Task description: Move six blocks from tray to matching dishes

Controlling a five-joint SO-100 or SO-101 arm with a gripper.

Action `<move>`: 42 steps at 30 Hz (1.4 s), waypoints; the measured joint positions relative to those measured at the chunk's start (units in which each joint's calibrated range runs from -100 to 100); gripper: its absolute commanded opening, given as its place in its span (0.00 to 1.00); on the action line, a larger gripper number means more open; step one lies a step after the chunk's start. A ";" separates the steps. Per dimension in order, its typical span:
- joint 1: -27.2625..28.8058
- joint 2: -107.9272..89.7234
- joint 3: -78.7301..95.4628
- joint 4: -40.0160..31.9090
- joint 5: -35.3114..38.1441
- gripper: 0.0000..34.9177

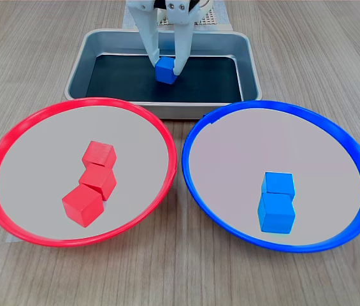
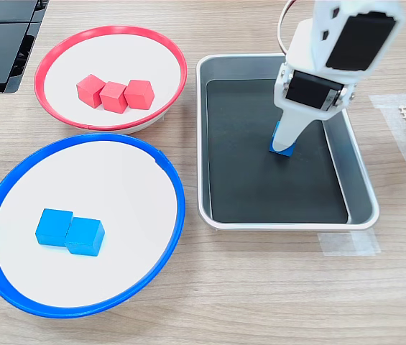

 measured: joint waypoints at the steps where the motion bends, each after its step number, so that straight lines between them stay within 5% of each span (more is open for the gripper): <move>1: -0.53 0.00 -0.73 0.16 -0.10 0.00; 7: -9.03 1.28 -16.06 2.28 -6.98 0.00; 13: -16.28 11.68 -29.31 -11.34 -16.21 0.02; 14: -16.73 14.15 -30.40 -14.03 -16.80 0.14; 16: -17.43 17.90 -32.03 -16.56 -17.09 0.54; 18: -18.23 20.80 -32.94 -17.29 -17.05 0.72; 19: -18.58 21.40 -33.03 -17.29 -16.90 0.72; 24: -17.70 18.67 -31.67 -16.64 -16.70 0.41; 27: -15.75 12.36 -26.68 -16.80 -16.70 0.01; 33: -8.14 -10.66 -4.63 -28.06 -23.59 0.00; 36: -3.10 -30.35 16.24 -37.77 -32.97 0.00; 42: -0.44 -53.96 36.48 -34.50 -36.53 0.00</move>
